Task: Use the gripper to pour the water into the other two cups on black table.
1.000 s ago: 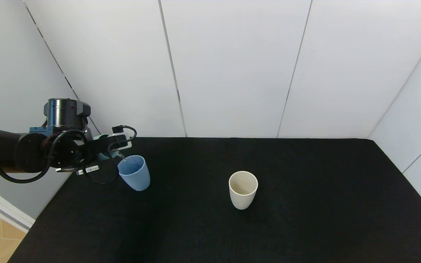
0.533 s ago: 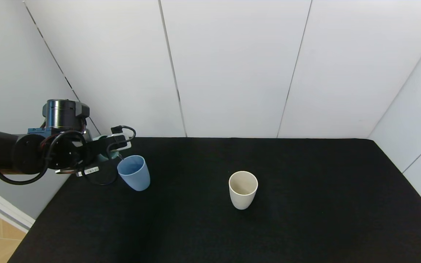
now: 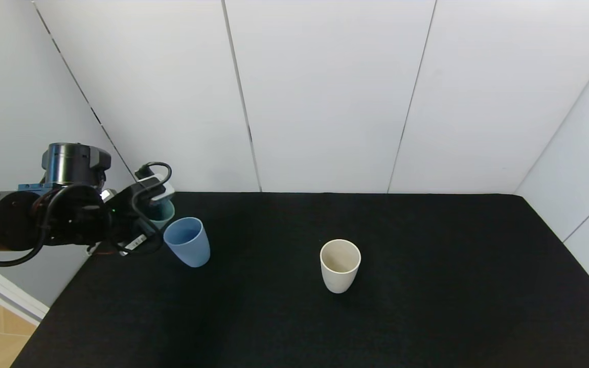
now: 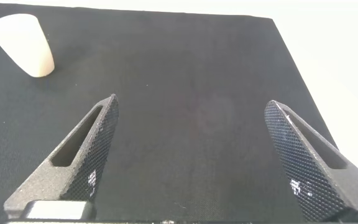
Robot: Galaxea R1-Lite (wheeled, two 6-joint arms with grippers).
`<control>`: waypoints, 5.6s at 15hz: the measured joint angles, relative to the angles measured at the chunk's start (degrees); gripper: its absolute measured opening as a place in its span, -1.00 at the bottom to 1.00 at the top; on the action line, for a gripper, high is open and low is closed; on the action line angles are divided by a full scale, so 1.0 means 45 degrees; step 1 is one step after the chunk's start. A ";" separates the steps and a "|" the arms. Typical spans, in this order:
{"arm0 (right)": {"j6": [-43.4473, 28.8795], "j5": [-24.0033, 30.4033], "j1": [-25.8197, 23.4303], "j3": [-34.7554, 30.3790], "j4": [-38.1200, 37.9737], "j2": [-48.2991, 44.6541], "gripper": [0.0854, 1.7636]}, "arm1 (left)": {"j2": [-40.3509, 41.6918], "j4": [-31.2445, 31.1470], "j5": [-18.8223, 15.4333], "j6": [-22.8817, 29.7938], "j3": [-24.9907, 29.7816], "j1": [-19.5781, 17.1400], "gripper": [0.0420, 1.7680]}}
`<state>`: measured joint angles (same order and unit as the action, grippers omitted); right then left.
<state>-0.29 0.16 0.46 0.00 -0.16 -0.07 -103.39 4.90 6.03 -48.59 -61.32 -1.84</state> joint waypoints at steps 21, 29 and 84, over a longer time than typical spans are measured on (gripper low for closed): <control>0.0005 0.0000 0.0000 0.0000 0.0005 0.0000 0.94 | 0.0669 -0.1799 -0.0098 0.4324 -0.0490 0.5786 0.28; -0.0003 0.0000 0.0000 0.0000 0.0000 0.0000 0.94 | -0.0238 -0.1487 0.2154 0.3167 -0.1268 0.7046 0.28; 0.0000 0.0000 0.0000 0.0000 0.0000 0.0000 0.94 | -0.3730 -0.1663 0.8341 -0.4280 -0.6475 1.0289 0.27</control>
<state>-0.29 0.16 0.46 0.00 -0.16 -0.07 -120.17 -2.58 43.57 -67.85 -90.45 44.46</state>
